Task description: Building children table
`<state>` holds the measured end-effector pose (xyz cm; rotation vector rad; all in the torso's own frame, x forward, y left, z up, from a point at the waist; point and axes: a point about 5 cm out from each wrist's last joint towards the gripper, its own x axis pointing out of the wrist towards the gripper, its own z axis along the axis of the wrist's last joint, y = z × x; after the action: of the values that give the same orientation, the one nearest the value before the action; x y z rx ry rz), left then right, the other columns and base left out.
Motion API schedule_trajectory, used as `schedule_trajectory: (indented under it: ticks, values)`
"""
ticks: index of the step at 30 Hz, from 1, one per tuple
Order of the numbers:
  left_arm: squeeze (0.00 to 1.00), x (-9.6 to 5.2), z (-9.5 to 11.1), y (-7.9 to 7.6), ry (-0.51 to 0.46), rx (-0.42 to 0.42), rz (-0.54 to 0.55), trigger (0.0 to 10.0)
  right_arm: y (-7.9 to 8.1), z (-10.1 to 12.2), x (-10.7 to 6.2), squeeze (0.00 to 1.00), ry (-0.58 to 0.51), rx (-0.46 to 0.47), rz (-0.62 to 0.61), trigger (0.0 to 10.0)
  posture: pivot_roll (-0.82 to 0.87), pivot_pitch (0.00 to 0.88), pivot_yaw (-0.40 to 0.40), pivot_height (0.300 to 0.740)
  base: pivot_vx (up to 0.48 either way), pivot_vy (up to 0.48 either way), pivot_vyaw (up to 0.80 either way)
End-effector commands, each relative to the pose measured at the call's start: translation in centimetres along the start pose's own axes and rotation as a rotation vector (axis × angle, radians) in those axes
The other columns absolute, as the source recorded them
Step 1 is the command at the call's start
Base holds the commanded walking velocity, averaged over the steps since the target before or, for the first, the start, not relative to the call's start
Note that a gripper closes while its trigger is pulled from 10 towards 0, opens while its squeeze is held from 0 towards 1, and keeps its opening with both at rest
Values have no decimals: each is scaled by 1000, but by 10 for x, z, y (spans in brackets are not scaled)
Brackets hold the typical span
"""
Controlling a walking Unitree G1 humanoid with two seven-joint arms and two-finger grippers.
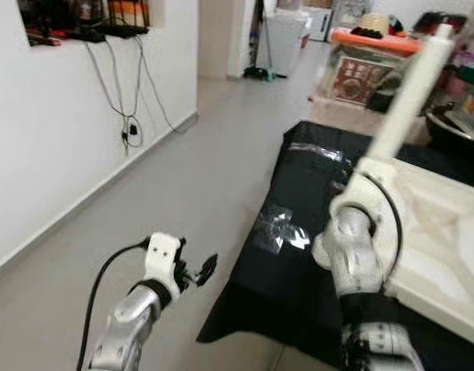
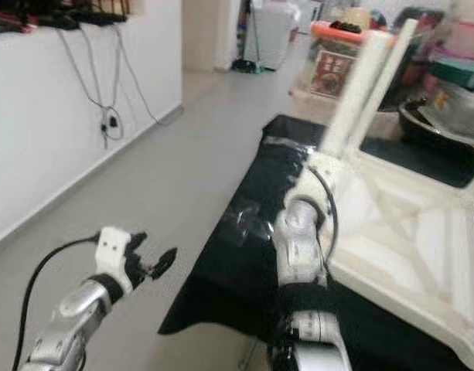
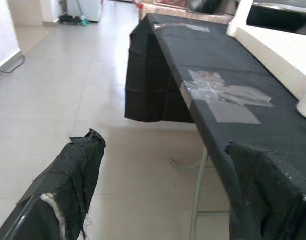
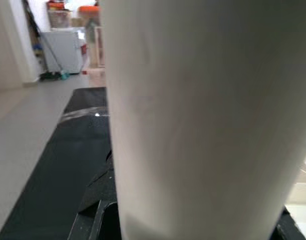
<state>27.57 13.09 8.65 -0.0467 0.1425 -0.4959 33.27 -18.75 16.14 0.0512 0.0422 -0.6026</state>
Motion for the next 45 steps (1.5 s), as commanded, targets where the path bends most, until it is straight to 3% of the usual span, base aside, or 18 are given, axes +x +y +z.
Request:
schedule_trajectory:
  ticks: [1, 3, 4, 7, 13, 14, 17, 23, 24, 26, 27, 30, 34, 35, 36, 39, 44, 45]
  values:
    - [0, 4, 0, -8, 3, 5, -30, 10000, -7, -43, -6, 0, 199, -155, 50, 10000, 1, 0, -89, 740, 0, 0, 0]
    - [0, 6, 1, -8, 1, 5, -31, 10000, 1, -40, -5, 0, 189, -149, 141, 10000, 1, 0, -87, 740, 0, 0, 0]
    - [0, 6, 3, -8, -3, 5, -31, 10000, 9, -35, -4, 910, 155, -133, 233, 10000, 2, 0, -88, 740, 0, 0, 0]
    - [0, 5, 3, -7, -4, 5, -29, 10000, 21, -22, -1, 1000, 94, -87, 330, 10000, 2, 0, -89, 740, 0, 0, 0]
    - [0, 3, 1, -5, 0, 5, -23, 10000, 33, 6, 5, 1000, 27, -35, 493, 10000, 0, 0, -88, 740, 0, 0, 0]
    - [0, 3, 2, -5, -1, 5, -23, 10000, 34, 17, 8, 0, 7, -14, 552, 10000, -1, 0, -85, 740, 0, 0, 0]
    - [0, 6, 5, -6, -9, 9, -28, 10000, 28, 37, 23, 0, -44, -9, 795, 10000, 11, 0, -88, 740, 0, 0, 0]
    - [0, 6, 5, -3, -9, 14, -26, 10000, 34, 32, 29, 0, -38, -45, 1003, 9490, 22, 0, -97, 740, 0, 0, 0]
    - [0, 7, 5, -3, -10, 16, -25, 10000, 40, 29, 28, 0, -32, -59, 1058, 4706, 22, 0, -97, 740, 0, 0, 0]
    - [0, 7, 6, -3, -12, 17, -24, 10000, 46, 27, 25, 0, -28, -61, 1106, 3451, 44, 0, -108, 740, 0, 0, 0]
    - [0, 8, 8, -4, -18, 18, -22, 10000, 54, 26, 21, 0, -31, -54, 1160, 627, 51, 0, -110, 740, 0, 0, 0]
    - [0, 9, 9, -5, -23, 18, -21, 10000, 65, 26, 12, 0, -43, -36, 1241, 0, 59, 0, -114, 740, 0, 0, 0]
    - [0, 4, 7, -2, -18, 23, -13, 10000, 66, 13, 27, 0, 35, -75, 890, 0, 64, 0, -118, 740, 0, 0, 0]
    - [0, 2, 7, -1, -16, 22, -9, 10000, 51, 2, 38, 0, 106, -71, 614, 0, 52, 0, -111, 740, 0, 0, 0]
    - [0, 2, 7, -1, -16, 22, -9, 10000, 51, 2, 38, 0, 106, -71, 614, 0, 52, 0, -111, 740, 0, 0, 0]
    - [0, 2, 6, -2, -13, 19, -9, 10000, 9, -32, 39, 0, 221, -86, 140, 0, 46, 0, -107, 740, 0, 0, 0]
    - [0, 3, 6, -3, -12, 13, -11, 10000, -9, -45, 18, 0, 175, -98, -3, 0, 34, 0, -92, 740, 0, 0, 0]
    - [0, 2, 6, -2, -12, 2, -11, 10000, -9, -42, 3, 0, 130, -110, 17, 3451, 17, 0, -80, 740, 0, 0, 0]
